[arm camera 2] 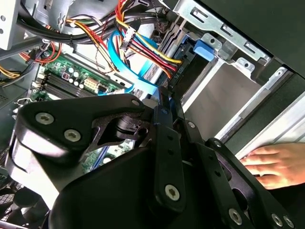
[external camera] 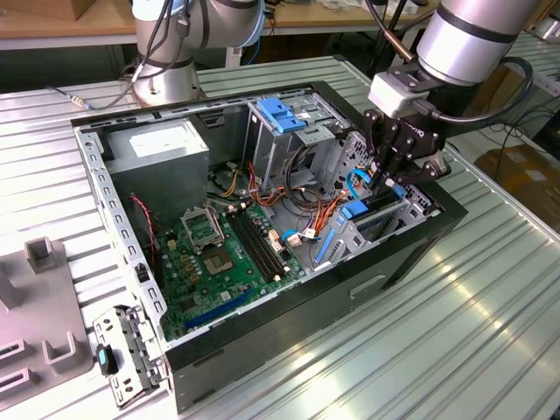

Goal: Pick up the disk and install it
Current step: 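Insert the second disk wire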

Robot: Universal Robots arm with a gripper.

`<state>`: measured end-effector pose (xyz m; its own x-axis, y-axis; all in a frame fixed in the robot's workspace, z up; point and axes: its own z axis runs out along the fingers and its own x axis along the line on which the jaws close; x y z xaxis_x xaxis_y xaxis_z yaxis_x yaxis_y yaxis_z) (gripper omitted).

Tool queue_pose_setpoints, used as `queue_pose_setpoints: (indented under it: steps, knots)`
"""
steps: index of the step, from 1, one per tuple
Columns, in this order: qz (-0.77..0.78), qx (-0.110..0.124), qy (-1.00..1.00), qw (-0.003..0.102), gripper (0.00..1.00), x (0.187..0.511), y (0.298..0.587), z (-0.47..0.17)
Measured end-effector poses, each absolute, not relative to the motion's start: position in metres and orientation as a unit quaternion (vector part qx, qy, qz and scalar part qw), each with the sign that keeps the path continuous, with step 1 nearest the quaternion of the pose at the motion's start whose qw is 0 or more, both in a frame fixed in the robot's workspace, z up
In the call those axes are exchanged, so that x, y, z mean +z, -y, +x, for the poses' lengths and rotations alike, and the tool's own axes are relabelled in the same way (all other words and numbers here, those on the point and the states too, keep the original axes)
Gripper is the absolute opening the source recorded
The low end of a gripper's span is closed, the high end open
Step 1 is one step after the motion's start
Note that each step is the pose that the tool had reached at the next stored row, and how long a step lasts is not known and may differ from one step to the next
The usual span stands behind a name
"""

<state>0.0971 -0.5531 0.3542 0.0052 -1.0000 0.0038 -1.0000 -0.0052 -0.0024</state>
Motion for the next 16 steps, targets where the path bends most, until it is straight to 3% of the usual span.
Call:
queue_pose_setpoints:
  steps: [16]
  knots:
    - [0.709, 0.002, 0.705, 0.001, 0.16, 0.3480, 0.5530, 0.0981]
